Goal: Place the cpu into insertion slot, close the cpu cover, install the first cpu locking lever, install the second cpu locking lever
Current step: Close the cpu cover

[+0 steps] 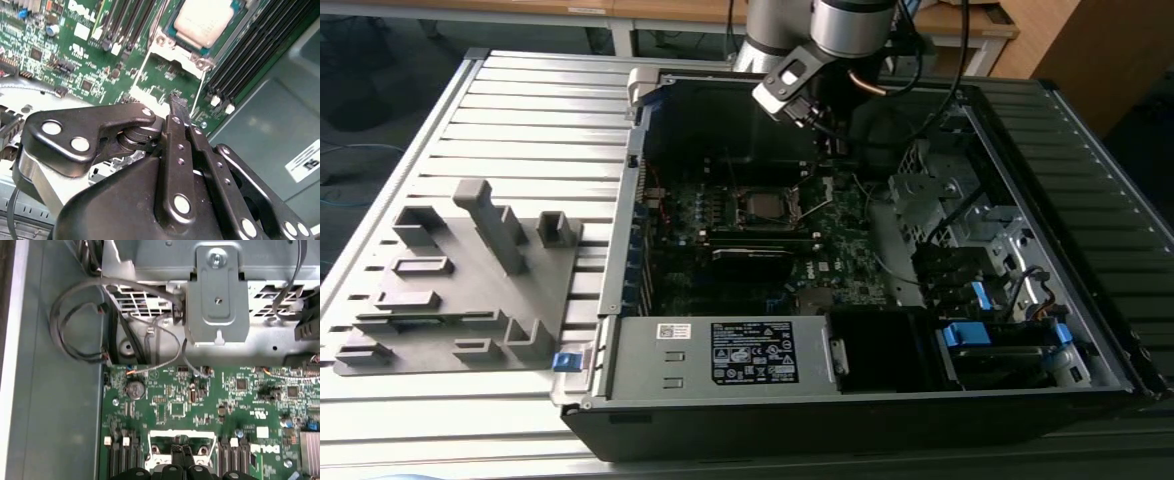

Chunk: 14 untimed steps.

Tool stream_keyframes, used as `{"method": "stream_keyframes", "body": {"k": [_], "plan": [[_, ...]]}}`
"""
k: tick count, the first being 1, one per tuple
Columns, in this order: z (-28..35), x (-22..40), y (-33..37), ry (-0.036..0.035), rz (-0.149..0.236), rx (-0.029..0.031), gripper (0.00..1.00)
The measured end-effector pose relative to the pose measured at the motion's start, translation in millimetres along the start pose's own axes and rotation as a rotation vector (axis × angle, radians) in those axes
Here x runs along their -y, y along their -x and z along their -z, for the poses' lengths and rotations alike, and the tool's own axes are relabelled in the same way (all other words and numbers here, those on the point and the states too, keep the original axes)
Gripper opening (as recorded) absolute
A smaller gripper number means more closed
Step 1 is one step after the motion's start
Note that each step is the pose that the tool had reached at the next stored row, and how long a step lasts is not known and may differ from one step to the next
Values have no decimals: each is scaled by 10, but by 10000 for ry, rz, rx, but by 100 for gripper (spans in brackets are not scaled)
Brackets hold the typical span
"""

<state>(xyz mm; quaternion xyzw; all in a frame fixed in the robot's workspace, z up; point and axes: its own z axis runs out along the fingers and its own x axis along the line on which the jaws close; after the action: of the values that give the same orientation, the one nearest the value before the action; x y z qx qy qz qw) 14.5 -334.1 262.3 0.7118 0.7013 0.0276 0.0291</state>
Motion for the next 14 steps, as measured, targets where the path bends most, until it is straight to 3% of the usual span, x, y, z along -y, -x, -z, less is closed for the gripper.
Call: {"method": "stream_keyframes", "body": {"k": [14], "plan": [[-34,-287,-11,1,-9,-1,11]]}}
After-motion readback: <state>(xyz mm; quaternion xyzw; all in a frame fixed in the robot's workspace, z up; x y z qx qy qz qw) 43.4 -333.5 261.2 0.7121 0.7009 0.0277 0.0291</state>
